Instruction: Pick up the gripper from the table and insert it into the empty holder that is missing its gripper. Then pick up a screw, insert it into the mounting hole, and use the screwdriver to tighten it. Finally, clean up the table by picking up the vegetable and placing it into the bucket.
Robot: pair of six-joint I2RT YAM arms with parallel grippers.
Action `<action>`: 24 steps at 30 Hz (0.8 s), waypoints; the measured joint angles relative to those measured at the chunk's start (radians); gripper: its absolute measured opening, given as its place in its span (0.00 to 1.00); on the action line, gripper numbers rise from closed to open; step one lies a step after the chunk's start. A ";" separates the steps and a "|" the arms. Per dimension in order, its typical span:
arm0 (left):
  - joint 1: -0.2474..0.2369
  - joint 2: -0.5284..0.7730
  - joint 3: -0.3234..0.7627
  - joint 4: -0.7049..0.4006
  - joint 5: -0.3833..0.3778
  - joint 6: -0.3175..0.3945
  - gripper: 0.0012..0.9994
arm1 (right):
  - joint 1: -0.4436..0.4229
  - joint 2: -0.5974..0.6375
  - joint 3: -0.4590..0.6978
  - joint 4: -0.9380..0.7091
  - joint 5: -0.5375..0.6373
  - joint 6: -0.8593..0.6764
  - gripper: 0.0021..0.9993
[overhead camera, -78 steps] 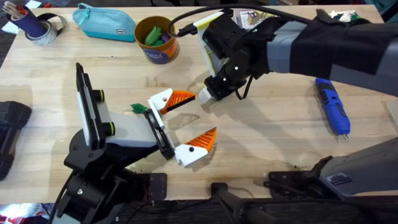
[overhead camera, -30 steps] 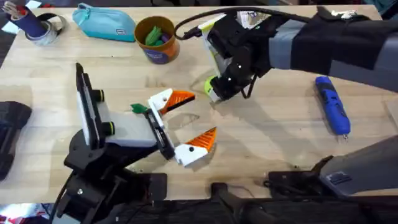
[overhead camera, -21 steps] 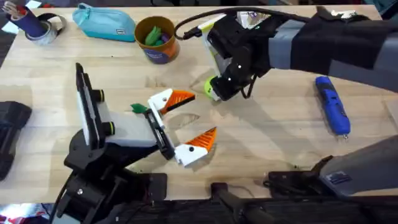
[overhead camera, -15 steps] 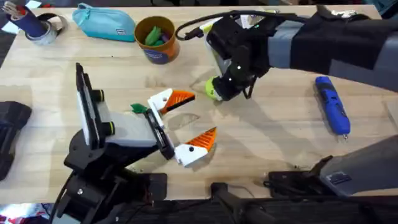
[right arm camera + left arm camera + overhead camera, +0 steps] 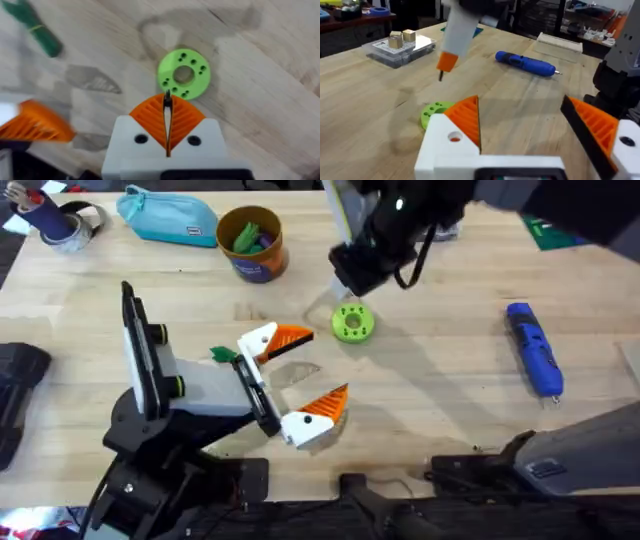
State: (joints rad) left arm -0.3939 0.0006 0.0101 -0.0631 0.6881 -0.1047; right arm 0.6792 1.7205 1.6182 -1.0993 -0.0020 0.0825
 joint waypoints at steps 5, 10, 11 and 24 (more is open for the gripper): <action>0.000 0.000 0.000 0.000 0.000 0.000 0.99 | 0.055 -0.004 0.107 -0.035 -0.083 -0.024 0.00; 0.000 0.000 0.000 0.000 0.000 0.000 0.99 | 0.126 -0.005 0.169 -0.060 -0.169 -0.040 0.00; 0.000 0.000 0.000 0.000 0.000 0.000 0.99 | 0.137 -0.005 0.172 -0.064 -0.188 -0.044 0.00; 0.000 0.000 0.000 0.000 0.000 0.000 0.99 | 0.205 -0.005 0.173 -0.067 -0.322 -0.084 0.00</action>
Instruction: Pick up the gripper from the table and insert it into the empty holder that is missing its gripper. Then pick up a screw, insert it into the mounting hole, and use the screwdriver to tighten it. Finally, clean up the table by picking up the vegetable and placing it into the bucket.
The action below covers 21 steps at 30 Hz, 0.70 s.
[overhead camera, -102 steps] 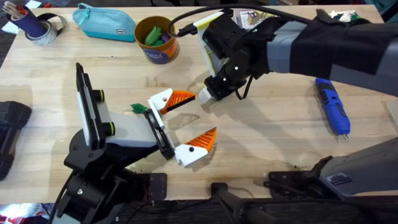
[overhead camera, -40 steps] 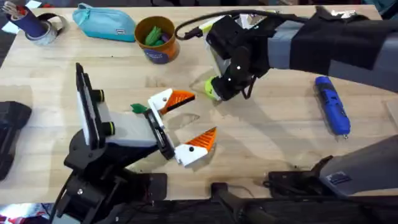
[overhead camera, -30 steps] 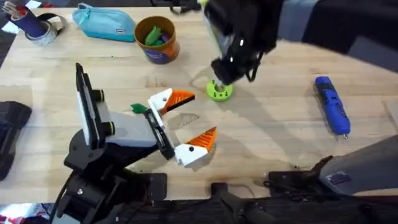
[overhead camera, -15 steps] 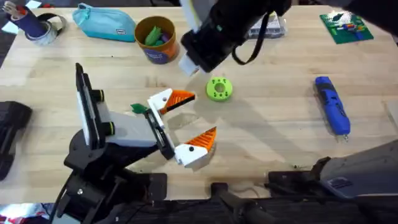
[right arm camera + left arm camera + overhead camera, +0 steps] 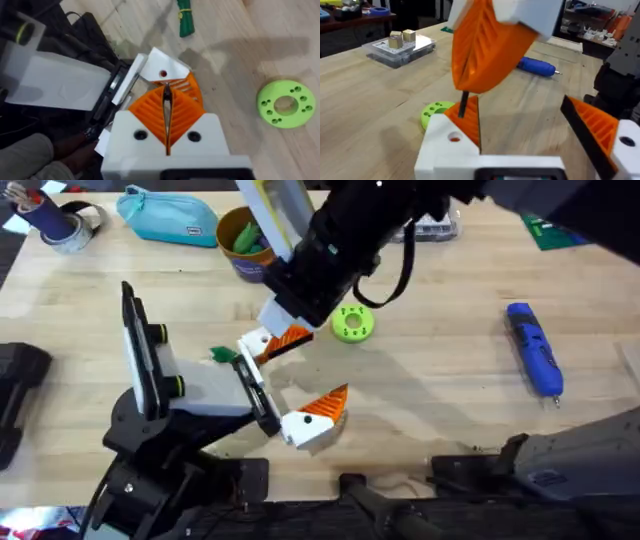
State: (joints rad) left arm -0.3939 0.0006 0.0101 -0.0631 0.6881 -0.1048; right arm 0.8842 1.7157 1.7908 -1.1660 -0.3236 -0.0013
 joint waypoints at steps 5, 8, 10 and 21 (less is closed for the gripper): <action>0.000 0.000 0.000 0.000 0.000 0.000 0.99 | 0.012 0.000 0.000 0.019 -0.007 0.000 0.00; 0.000 0.000 0.000 0.000 0.000 0.000 0.99 | 0.021 0.000 0.000 0.044 -0.007 0.000 0.00; 0.000 0.000 0.000 0.000 0.000 0.000 0.99 | 0.028 0.001 0.000 0.053 -0.007 0.000 0.00; 0.000 0.000 0.000 0.000 0.000 0.000 0.99 | 0.035 0.023 0.000 0.029 0.005 0.000 0.00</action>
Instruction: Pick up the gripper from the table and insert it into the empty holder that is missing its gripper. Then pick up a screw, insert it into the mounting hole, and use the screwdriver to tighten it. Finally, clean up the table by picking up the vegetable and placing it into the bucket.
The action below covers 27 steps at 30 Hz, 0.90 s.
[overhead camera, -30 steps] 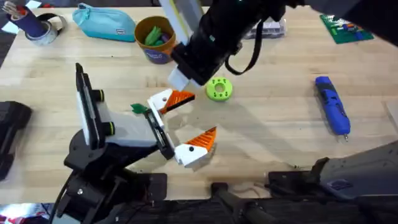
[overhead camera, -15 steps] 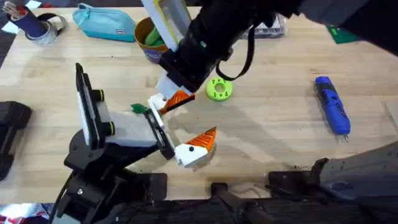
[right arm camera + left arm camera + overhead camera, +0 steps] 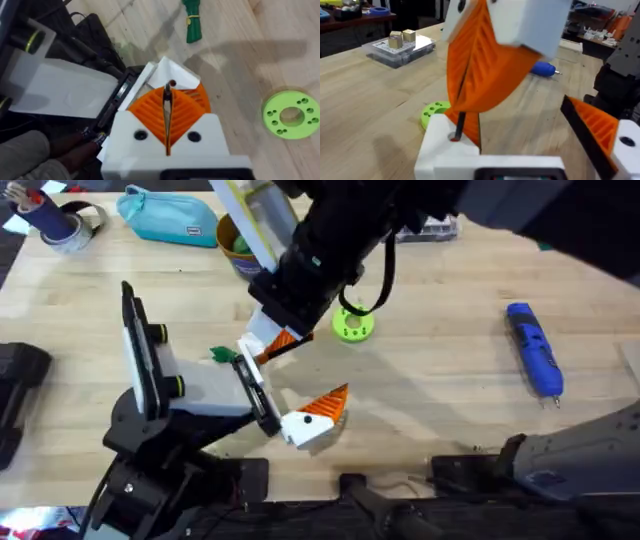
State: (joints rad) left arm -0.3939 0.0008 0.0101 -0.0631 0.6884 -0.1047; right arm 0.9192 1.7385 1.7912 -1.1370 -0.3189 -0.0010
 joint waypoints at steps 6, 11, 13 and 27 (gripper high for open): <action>0.000 0.000 0.000 0.000 0.000 0.000 0.99 | 0.000 0.000 0.000 0.001 0.016 0.000 0.00; 0.000 0.000 0.000 0.000 0.000 0.000 0.99 | 0.000 0.000 0.000 0.000 0.034 0.000 0.00; 0.000 0.000 0.000 0.000 0.000 0.000 0.99 | 0.000 0.000 0.000 0.000 0.037 0.001 0.00; 0.000 0.000 0.000 0.000 -0.004 -0.009 0.99 | 0.009 0.032 0.000 0.000 0.023 0.000 0.00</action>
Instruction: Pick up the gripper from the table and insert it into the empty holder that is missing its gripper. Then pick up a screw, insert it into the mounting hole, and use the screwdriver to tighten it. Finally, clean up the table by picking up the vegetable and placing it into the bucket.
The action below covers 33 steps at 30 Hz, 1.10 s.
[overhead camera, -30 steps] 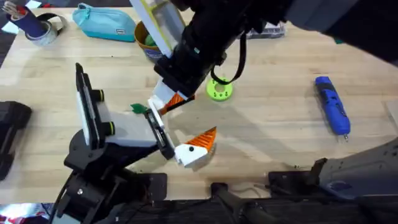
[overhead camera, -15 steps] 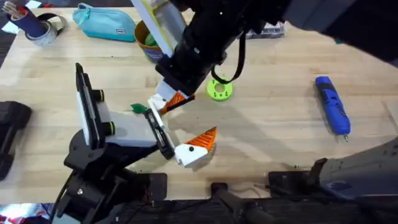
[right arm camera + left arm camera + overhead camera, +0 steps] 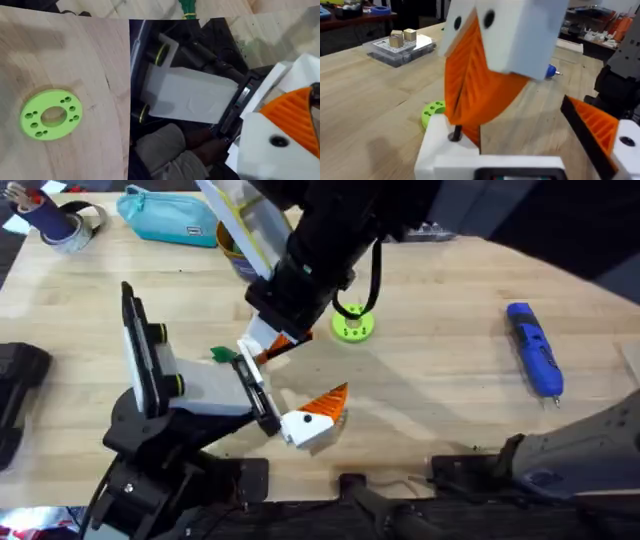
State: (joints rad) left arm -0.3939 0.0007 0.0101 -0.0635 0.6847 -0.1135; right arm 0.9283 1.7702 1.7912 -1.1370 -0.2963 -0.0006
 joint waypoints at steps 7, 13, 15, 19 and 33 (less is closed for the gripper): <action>0.000 0.000 0.000 0.000 0.000 0.001 0.99 | 0.000 0.000 0.000 0.025 0.019 0.000 0.00; 0.000 0.000 0.000 0.000 0.000 0.001 0.99 | 0.001 0.001 0.000 0.050 0.032 0.004 0.00; 0.000 0.000 0.000 0.000 0.000 0.001 0.99 | 0.002 0.001 0.000 0.047 0.038 0.004 0.00; 0.000 0.000 0.000 0.000 0.001 0.001 0.99 | 0.003 0.001 0.000 0.039 0.037 0.004 0.00; 0.000 0.000 0.000 0.000 0.001 0.001 0.99 | 0.017 0.001 0.000 0.007 0.037 0.004 0.00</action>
State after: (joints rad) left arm -0.3939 0.0008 0.0101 -0.0631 0.6853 -0.1123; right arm 0.9455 1.7714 1.7912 -1.1301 -0.2592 0.0036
